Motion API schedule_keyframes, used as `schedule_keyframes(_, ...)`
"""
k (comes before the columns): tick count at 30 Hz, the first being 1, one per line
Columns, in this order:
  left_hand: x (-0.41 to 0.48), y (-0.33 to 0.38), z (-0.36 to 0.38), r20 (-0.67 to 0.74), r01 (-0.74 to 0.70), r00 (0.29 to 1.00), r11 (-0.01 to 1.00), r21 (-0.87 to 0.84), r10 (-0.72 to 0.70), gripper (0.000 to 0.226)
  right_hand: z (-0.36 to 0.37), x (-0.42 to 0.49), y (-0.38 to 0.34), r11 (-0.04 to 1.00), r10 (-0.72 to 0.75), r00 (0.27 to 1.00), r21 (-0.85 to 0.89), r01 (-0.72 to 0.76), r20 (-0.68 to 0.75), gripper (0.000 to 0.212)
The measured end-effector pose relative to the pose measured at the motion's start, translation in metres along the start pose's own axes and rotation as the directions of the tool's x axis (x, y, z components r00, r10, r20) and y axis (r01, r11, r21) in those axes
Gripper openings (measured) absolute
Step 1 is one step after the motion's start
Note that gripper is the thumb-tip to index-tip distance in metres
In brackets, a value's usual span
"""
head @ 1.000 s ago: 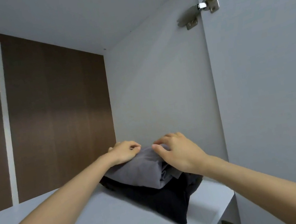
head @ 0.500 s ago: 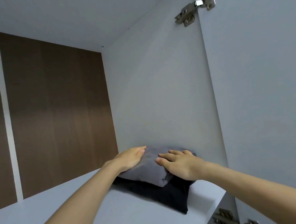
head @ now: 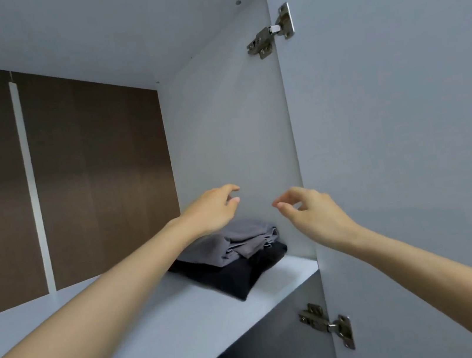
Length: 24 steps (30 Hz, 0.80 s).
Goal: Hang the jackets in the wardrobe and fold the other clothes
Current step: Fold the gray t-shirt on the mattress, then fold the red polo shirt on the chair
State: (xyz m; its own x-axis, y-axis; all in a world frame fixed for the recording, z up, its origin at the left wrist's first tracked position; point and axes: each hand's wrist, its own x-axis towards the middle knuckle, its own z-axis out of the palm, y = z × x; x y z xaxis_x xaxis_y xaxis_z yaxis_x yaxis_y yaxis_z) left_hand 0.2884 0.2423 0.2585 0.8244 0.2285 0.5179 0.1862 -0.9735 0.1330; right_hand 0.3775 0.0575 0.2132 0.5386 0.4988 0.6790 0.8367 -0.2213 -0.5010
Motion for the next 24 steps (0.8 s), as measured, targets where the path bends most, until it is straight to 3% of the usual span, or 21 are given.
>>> schedule_keyframes(3,-0.031,0.042,-0.003,-0.084,0.026,0.996,0.999,0.034,-0.023,0.039,-0.024,-0.027,0.004,0.998,-0.052,0.999,0.021,0.053,-0.008,0.022)
schedule_keyframes(9,-0.114,0.120,0.002,-0.198,0.106,0.972,0.988,-0.110,-0.126,0.036,-0.062,-0.098,0.017,0.991,-0.130,0.989,0.010,0.130,0.073,0.019)
schedule_keyframes(16,-0.218,0.188,0.021,-0.200,0.170,0.951,0.937,-0.305,-0.237,0.031,-0.100,-0.184,0.030,0.992,-0.118,0.969,0.056,0.109,0.218,0.020)
schedule_keyframes(21,-0.282,0.235,0.038,-0.201,0.199,0.921,0.847,-0.492,-0.333,0.029,-0.132,-0.245,0.034,0.985,-0.105,0.972,0.159,0.072,0.212,0.013)
schedule_keyframes(24,-0.310,0.261,0.049,-0.193,0.185,0.926,0.835,-0.518,-0.325,0.030,-0.150,-0.285,0.037,0.983,-0.072,0.978,0.182,0.036,0.198,0.013)
